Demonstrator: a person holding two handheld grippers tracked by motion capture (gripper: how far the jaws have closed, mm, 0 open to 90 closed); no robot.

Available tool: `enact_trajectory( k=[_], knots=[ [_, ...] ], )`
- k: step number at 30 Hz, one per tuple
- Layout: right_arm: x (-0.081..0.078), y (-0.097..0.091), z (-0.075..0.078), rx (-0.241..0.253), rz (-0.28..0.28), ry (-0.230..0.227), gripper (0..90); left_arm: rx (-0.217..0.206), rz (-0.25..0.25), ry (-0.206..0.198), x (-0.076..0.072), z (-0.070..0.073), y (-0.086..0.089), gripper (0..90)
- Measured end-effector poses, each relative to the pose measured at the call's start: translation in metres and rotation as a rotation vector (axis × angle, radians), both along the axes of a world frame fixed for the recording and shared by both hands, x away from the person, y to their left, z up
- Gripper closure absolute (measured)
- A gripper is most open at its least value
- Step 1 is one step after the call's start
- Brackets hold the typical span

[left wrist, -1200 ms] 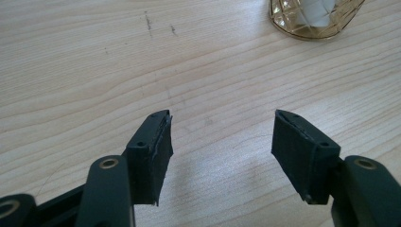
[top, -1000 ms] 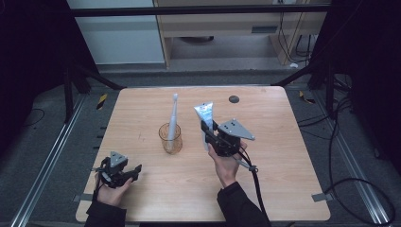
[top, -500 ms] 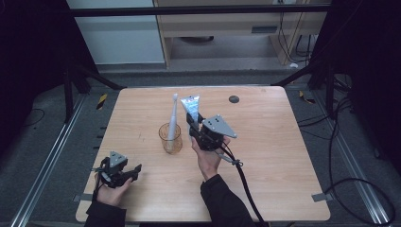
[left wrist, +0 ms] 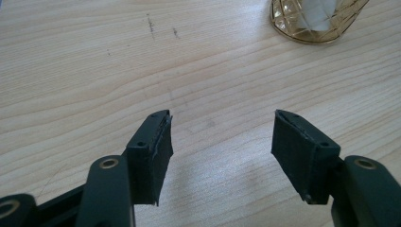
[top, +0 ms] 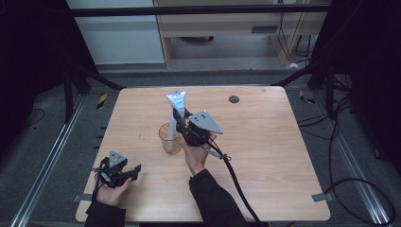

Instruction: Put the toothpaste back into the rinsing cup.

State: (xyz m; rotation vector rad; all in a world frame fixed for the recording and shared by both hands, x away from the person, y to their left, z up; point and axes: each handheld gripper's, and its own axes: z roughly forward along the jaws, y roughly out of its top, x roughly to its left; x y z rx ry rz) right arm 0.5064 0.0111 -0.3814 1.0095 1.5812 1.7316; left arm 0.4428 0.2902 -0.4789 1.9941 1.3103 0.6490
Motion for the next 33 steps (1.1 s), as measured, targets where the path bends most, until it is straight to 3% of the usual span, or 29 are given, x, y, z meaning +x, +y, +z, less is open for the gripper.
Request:
enact_trajectory(
  k=[12, 17, 33],
  knots=[
    [0.014, 0.028, -0.005, -0.012, 0.052, -0.023, 69.9, -0.006, 0.000, 0.000, 0.000, 0.000, 0.001, 37.8],
    [0.022, 0.035, -0.012, -0.005, 0.066, -0.009, 69.9, -0.002, -0.005, 0.006, 0.000, 0.000, 0.001, 37.8],
    [0.033, 0.044, -0.036, -0.082, 0.096, 0.025, 69.6, -0.001, -0.005, 0.007, 0.000, -0.001, 0.001, 37.8]
  ],
)
